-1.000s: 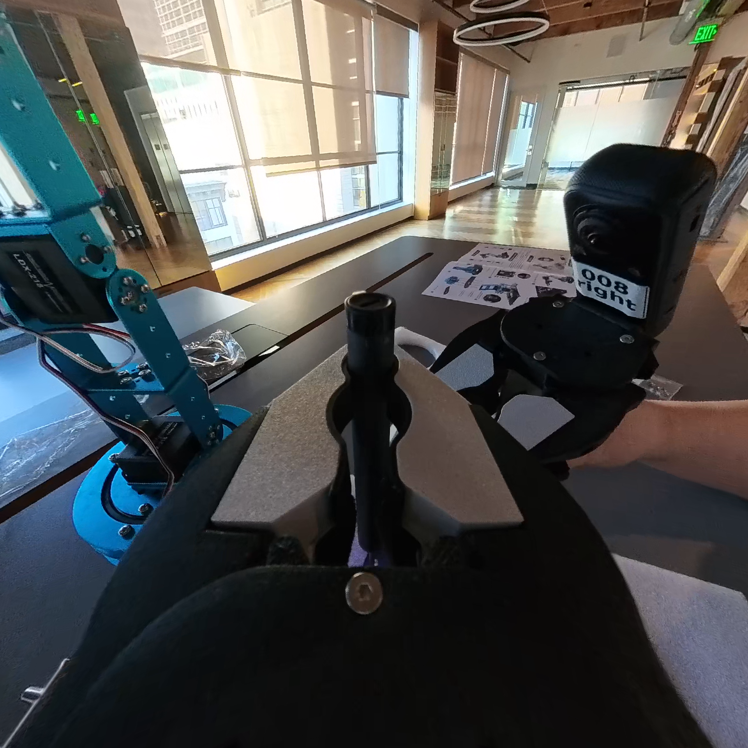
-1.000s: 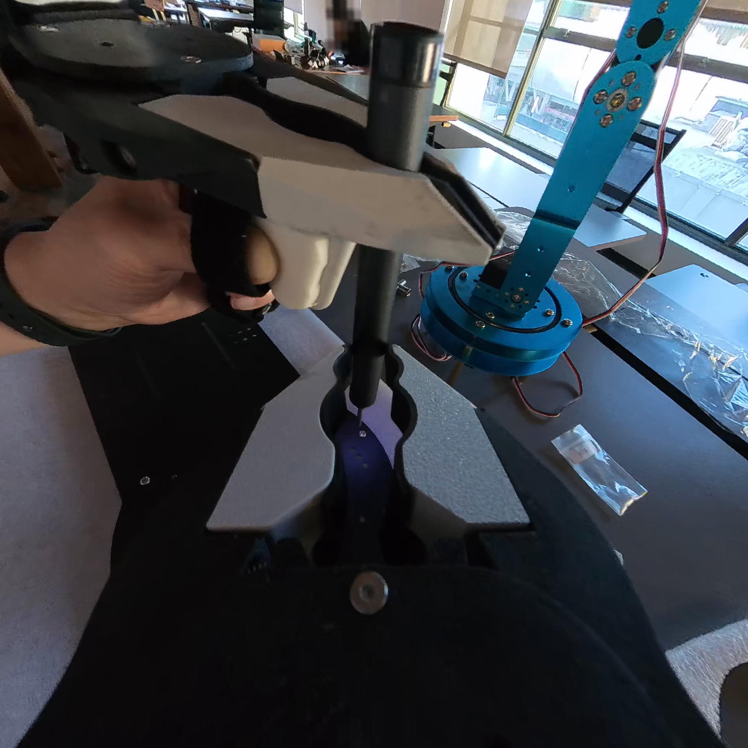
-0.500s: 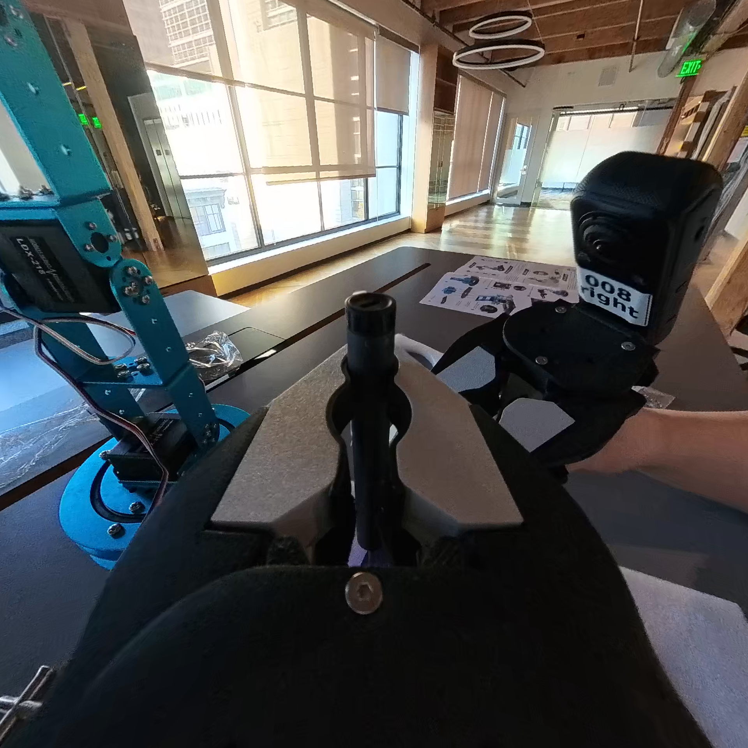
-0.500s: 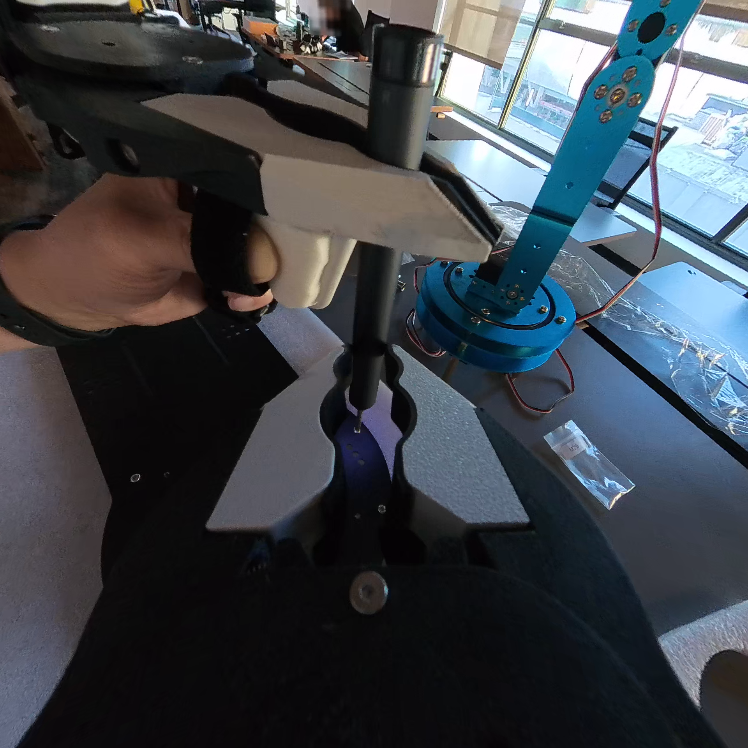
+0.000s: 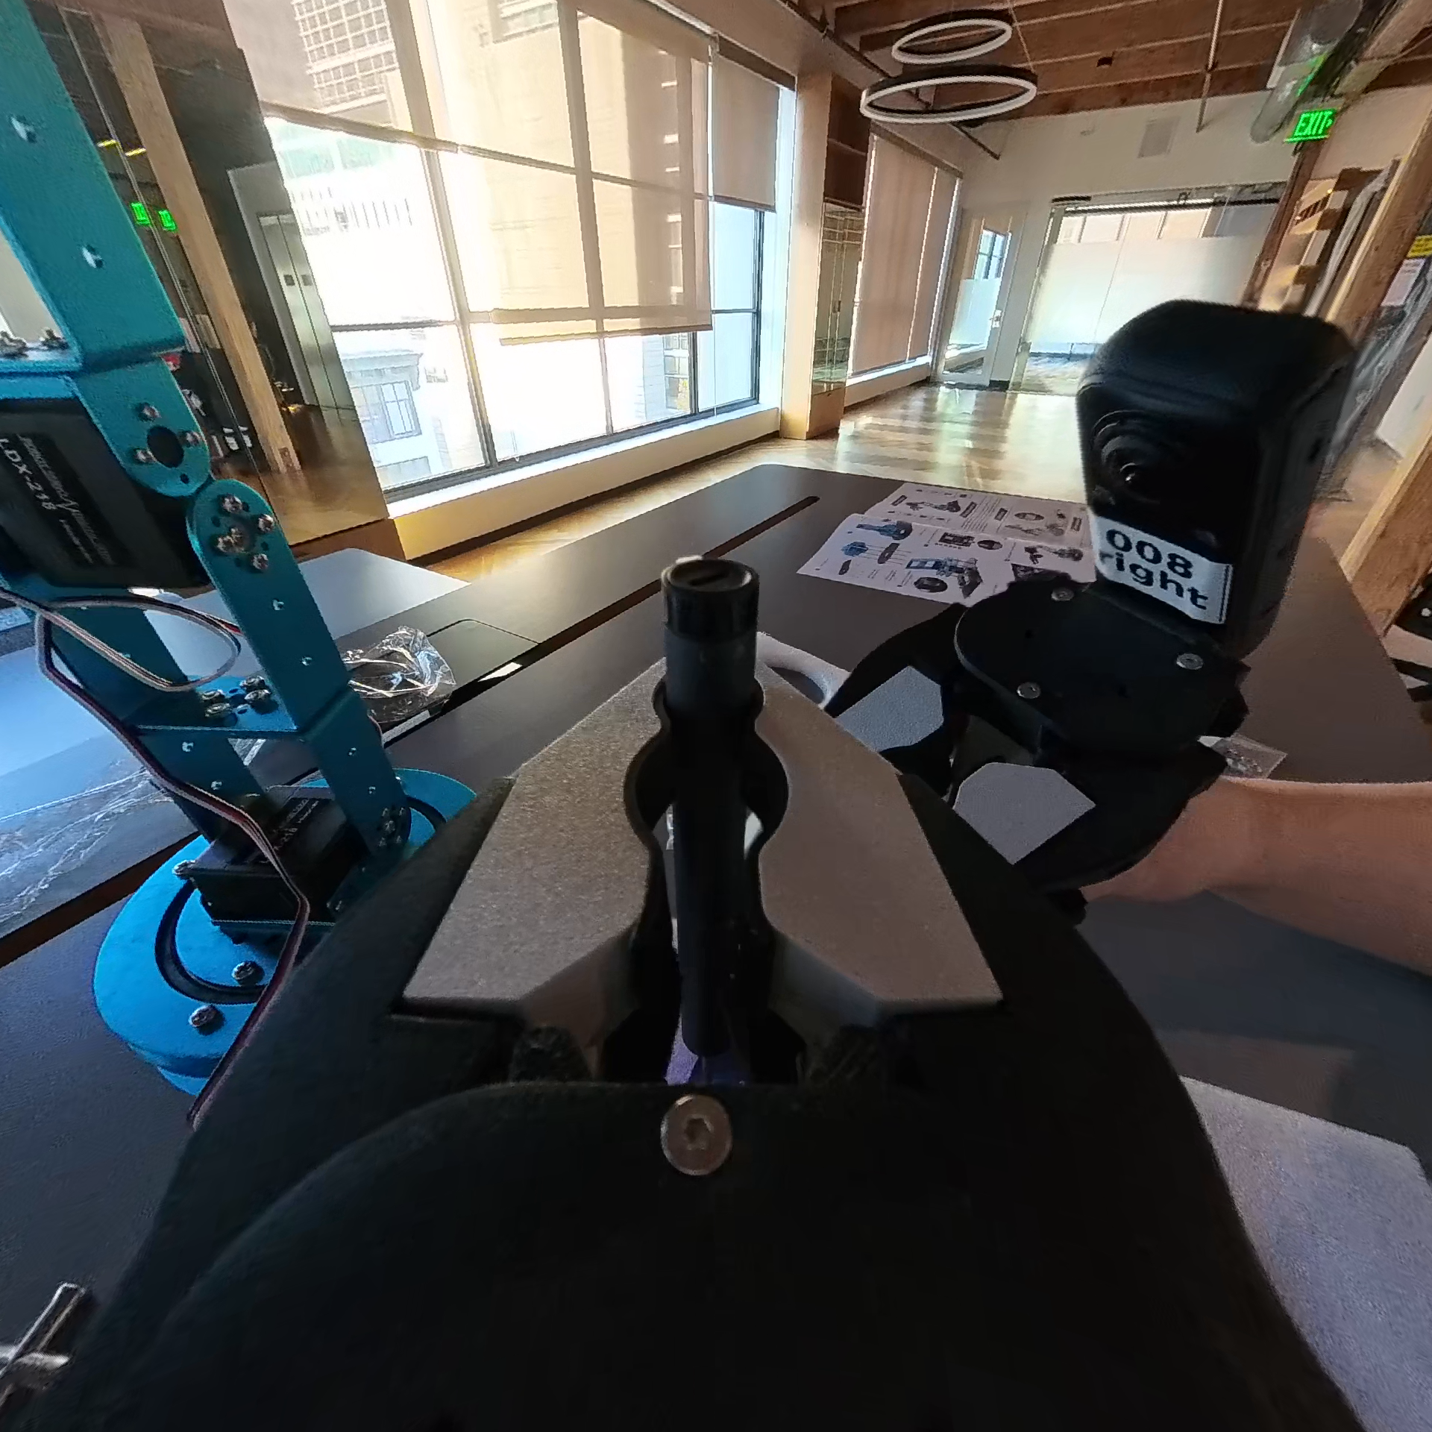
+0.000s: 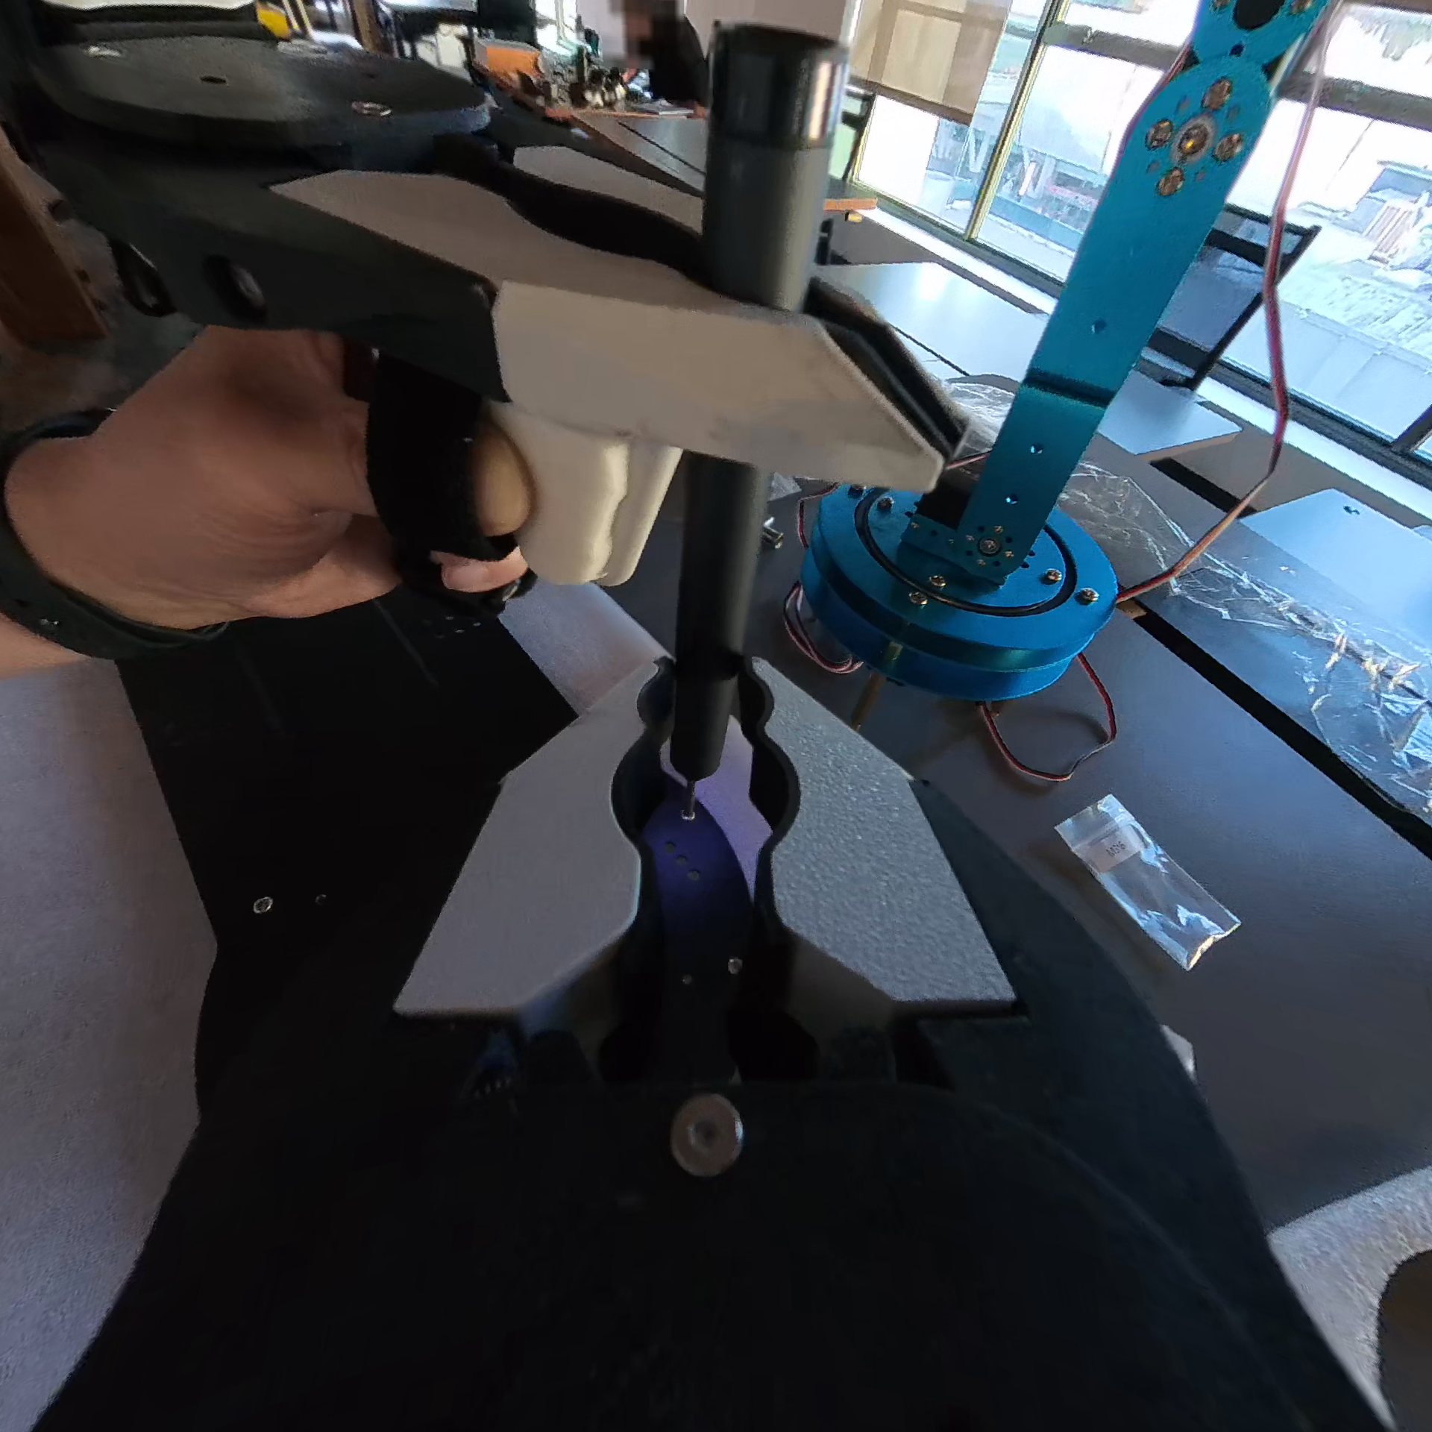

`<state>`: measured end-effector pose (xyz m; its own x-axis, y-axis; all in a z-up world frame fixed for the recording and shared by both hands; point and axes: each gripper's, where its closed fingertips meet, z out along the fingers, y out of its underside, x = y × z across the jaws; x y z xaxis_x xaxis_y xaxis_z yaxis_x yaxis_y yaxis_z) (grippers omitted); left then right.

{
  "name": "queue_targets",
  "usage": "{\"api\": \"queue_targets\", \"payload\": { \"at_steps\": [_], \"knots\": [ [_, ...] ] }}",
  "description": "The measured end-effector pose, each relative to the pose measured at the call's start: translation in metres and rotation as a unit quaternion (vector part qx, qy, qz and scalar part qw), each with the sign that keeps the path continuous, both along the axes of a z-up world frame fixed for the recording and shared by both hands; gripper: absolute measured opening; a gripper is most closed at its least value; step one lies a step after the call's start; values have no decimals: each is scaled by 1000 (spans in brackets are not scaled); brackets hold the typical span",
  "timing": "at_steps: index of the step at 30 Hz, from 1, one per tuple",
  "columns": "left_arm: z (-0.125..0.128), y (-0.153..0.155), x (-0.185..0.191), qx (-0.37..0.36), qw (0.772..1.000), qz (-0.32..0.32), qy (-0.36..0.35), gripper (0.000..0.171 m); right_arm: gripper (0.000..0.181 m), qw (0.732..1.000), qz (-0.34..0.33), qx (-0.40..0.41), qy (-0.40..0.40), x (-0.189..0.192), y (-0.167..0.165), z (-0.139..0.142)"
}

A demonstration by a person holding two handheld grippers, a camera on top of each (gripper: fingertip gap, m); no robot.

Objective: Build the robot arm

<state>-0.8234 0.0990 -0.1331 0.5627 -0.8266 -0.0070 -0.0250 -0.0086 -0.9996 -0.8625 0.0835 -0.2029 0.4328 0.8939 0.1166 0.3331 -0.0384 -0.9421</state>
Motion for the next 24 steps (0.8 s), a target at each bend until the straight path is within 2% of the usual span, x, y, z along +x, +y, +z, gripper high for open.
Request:
{"api": "queue_targets", "payload": {
  "at_steps": [8,15,24],
  "knots": [
    [0,1,0,-6,1000,-1,-3,9,21,998,-14,-31,49,6,-1,0],
    [-1,1,-1,-9,1000,-3,-3,9,14,998,-12,-29,46,-1,0,-2],
    [-1,0,0,-9,1000,-2,-3,9,14,998,-14,-34,55,-1,1,1]
  ]
}}
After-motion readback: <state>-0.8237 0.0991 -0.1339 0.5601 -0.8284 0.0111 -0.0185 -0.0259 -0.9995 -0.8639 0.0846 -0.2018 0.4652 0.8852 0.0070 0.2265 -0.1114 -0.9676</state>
